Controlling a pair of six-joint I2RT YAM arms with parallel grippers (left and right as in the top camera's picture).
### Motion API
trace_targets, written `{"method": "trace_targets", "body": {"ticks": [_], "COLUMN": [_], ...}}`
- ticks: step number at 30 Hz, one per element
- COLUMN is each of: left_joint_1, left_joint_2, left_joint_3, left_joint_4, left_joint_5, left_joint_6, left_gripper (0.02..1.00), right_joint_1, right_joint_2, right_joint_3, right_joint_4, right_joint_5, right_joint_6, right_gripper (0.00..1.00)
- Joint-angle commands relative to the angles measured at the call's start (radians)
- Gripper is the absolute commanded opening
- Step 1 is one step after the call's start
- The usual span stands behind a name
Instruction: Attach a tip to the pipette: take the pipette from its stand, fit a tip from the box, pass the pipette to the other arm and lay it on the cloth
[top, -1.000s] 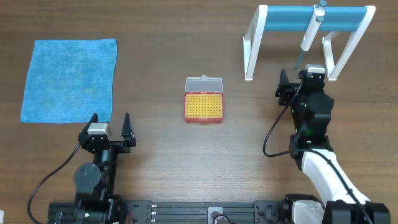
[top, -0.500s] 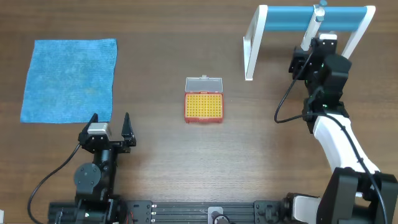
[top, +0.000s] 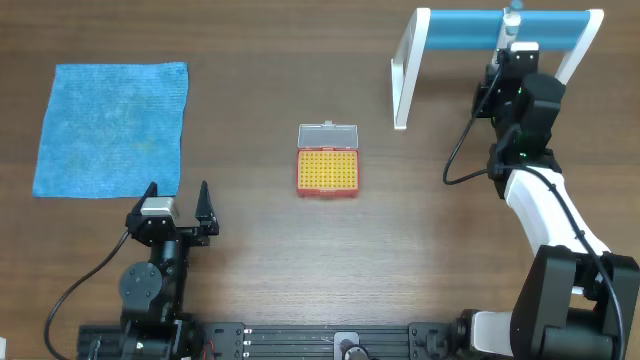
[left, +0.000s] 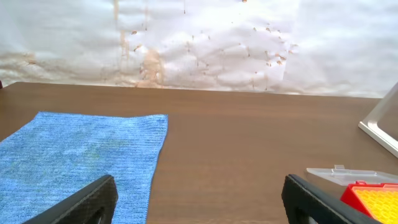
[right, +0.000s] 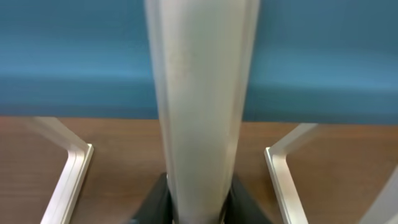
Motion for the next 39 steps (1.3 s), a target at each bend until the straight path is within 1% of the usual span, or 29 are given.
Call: {"method": "trace_targets", "body": {"ticks": [1,3,7,12,14,15,16,18,20,22,23,24,25,26,28,29,30,31,32,34,35,39], "left_joint_1": [-0.001,-0.001,-0.001,-0.001,-0.001,-0.001,-0.001,-0.001,-0.001,-0.001,-0.001,-0.001,-0.001,-0.001,-0.001,-0.001,-0.001,-0.001,-0.001,-0.001,-0.001,-0.001], "left_joint_2": [-0.005,-0.005,-0.005,-0.005,-0.005,-0.005,-0.005,-0.005,-0.005,-0.005,-0.005,-0.005,-0.005,-0.005,-0.005,-0.005,-0.005,-0.005,-0.005,-0.005,-0.005,-0.005], "left_joint_3": [-0.002,-0.002,-0.002,-0.002,-0.002,-0.002,-0.002,-0.002,-0.002,-0.002,-0.002,-0.002,-0.002,-0.002,-0.002,-0.002,-0.002,-0.002,-0.002,-0.002,-0.002,-0.002], "left_joint_4": [-0.006,-0.006,-0.006,-0.006,-0.006,-0.006,-0.006,-0.006,-0.006,-0.006,-0.006,-0.006,-0.006,-0.006,-0.006,-0.006,-0.006,-0.006,-0.006,-0.006,-0.006,-0.006], "left_joint_5": [0.003,0.003,0.003,0.003,0.003,0.003,0.003,0.003,0.003,0.003,0.003,0.003,0.003,0.003,0.003,0.003,0.003,0.003,0.003,0.003,0.003,0.003], "left_joint_6": [0.016,0.016,0.016,0.016,0.016,0.016,0.016,0.016,0.016,0.016,0.016,0.016,0.016,0.016,0.016,0.016,0.016,0.016,0.016,0.016,0.016,0.016], "left_gripper": [0.858,0.858,0.858,0.858,0.858,0.858,0.858,0.858,0.858,0.858,0.858,0.858,0.858,0.855,0.858,0.855,0.858,0.858,0.858,0.858,0.858,0.858], "right_joint_1": [-0.005,-0.003,0.017,0.016,0.021,0.035,0.08,0.175,0.304,0.424,0.487,0.544,0.61,0.647,0.698,0.729,0.742,0.752,0.753,0.753,0.753,0.749], "right_joint_2": [0.009,0.008,-0.034,-0.138,-0.168,-0.186,-0.222,-0.291,-0.383,-0.434,-0.425,-0.402,-0.358,-0.319,-0.227,-0.149,-0.104,-0.052,-0.01,0.033,0.044,0.068], "right_joint_3": [0.022,0.022,0.022,0.021,0.021,0.021,0.013,-0.038,-0.154,-0.343,-0.428,-0.481,-0.519,-0.525,-0.517,-0.517,-0.517,-0.517,-0.517,-0.517,-0.517,-0.517], "right_joint_4": [0.004,0.004,0.003,0.003,-0.024,-0.058,-0.101,-0.079,0.046,0.301,0.45,0.558,0.651,0.679,0.74,0.859,0.933,1.005,1.032,1.034,1.033,1.001], "right_joint_5": [-0.032,-0.059,-0.058,-0.058,-0.059,-0.059,-0.059,-0.059,-0.059,-0.082,-0.084,-0.084,-0.084,-0.084,-0.084,-0.085,-0.085,-0.085,-0.089,-0.136,-0.145,-0.129], "right_joint_6": [0.003,0.01,0.01,0.009,0.009,0.009,0.009,0.005,-0.044,-0.034,-0.027,-0.028,-0.028,-0.028,-0.028,-0.027,-0.027,-0.008,0.046,0.098,0.114,0.119], "right_gripper": [0.077,0.073,0.075,0.073,0.077,0.075,0.073,0.075,0.073,0.071,0.073,0.073,0.073,0.073,0.071,0.071,0.073,0.071,0.071,0.071,0.071,0.073]}}
